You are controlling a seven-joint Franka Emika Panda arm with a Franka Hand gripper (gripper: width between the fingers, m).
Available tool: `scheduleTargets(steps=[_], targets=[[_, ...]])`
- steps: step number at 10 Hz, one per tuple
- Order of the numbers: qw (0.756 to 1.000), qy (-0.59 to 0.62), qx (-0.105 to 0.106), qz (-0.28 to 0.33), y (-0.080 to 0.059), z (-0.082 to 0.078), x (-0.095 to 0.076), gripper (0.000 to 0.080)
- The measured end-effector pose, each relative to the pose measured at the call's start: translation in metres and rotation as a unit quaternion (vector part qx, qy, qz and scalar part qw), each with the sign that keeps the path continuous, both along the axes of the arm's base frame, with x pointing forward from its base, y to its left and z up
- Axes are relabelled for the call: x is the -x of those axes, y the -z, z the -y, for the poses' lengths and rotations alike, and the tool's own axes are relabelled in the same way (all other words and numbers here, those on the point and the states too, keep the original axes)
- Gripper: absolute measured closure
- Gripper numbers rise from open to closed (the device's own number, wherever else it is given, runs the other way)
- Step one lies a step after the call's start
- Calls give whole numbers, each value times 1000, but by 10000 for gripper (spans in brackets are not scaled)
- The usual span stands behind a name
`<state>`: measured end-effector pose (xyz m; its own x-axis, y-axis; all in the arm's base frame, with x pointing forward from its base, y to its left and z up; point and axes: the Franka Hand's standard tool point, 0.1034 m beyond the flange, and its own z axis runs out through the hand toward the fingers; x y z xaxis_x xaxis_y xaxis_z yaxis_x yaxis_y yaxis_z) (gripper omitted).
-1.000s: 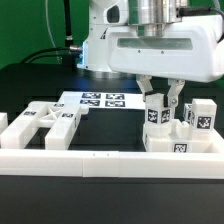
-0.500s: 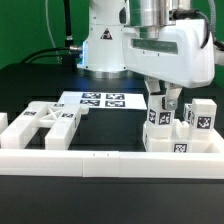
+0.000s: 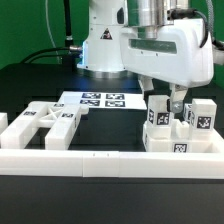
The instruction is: Assemble chair
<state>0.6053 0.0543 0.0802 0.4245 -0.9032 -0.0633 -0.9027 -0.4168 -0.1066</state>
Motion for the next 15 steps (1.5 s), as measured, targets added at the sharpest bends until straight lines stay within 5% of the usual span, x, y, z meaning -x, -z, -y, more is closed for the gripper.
scheduleTargets(steps=[5, 13, 14, 15], targets=[[978, -207, 16, 19, 4, 3, 1, 151], [878, -475, 47, 38, 3, 2, -1, 151], [857, -511, 51, 39, 3, 3, -1, 272], [845, -530, 53, 41, 3, 4, -1, 272]])
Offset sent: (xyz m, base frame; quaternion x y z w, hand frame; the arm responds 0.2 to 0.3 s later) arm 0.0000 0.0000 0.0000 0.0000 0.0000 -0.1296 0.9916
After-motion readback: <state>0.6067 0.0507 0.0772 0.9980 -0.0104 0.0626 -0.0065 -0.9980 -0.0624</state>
